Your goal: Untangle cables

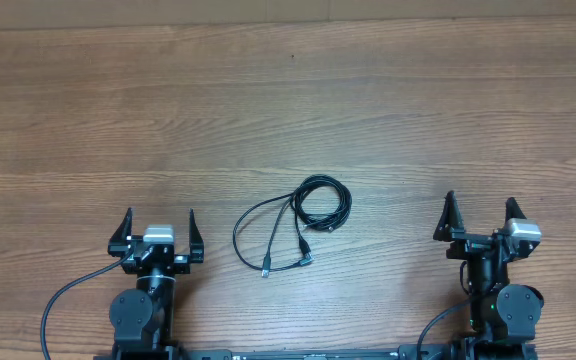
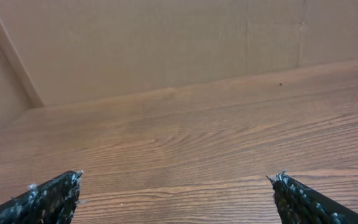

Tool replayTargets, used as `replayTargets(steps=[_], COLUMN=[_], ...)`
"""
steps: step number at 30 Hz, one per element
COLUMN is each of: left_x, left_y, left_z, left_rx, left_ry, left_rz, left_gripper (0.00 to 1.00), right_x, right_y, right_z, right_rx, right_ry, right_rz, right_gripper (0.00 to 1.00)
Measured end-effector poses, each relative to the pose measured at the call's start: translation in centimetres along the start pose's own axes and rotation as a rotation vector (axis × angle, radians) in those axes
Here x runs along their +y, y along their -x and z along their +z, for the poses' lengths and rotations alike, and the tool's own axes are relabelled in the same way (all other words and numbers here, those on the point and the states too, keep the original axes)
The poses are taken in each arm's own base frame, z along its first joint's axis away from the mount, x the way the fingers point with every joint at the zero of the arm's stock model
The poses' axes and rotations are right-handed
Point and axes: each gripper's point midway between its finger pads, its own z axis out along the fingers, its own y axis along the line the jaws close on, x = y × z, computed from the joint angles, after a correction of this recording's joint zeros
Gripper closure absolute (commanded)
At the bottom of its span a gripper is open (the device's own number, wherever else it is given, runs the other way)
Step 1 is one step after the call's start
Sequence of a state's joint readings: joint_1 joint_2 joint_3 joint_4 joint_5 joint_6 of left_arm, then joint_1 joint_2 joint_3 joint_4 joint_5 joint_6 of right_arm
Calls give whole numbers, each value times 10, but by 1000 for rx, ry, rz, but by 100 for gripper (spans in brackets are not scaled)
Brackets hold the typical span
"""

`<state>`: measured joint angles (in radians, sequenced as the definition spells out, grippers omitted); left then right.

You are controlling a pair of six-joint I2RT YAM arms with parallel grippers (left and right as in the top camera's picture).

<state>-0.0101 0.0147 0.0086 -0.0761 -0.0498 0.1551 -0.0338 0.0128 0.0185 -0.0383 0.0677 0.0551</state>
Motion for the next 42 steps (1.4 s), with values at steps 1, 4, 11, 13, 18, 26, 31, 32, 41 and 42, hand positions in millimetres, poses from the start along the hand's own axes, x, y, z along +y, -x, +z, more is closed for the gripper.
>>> replayTargets(steps=[1, 4, 11, 13, 18, 26, 31, 32, 41, 42], left_x=[0, 0, 0, 0, 0, 0, 0, 0, 0, 0], left_y=[0, 0, 0, 0, 0, 0, 0, 0, 0, 0], left_z=[0, 0, 0, 0, 0, 0, 0, 0, 0, 0], left_rx=[0, 0, 0, 0, 0, -1, -1, 0, 0, 0], left_ry=[0, 0, 0, 0, 0, 0, 0, 0, 0, 0], left_rz=[0, 0, 0, 0, 0, 0, 0, 0, 0, 0], left_gripper=[0, 0, 0, 0, 1, 0, 1, 1, 0, 0], right_x=[0, 0, 2, 2, 5, 2, -5, -6, -1, 1], right_y=[0, 1, 15, 19, 38, 120, 228, 251, 378, 382], right_z=[0, 0, -2, -2, -6, -42, -107, -124, -158, -137], right_rx=[0, -2, -31, -39, -72, -132, -337, -385, -479, -416], right_ry=[0, 0, 4, 4, 10, -47, -112, -120, -160, -171], right_rz=[0, 0, 2, 2, 10, 71, 115, 125, 149, 138], right_gripper=[0, 0, 0, 0, 0, 0, 0, 0, 0, 0])
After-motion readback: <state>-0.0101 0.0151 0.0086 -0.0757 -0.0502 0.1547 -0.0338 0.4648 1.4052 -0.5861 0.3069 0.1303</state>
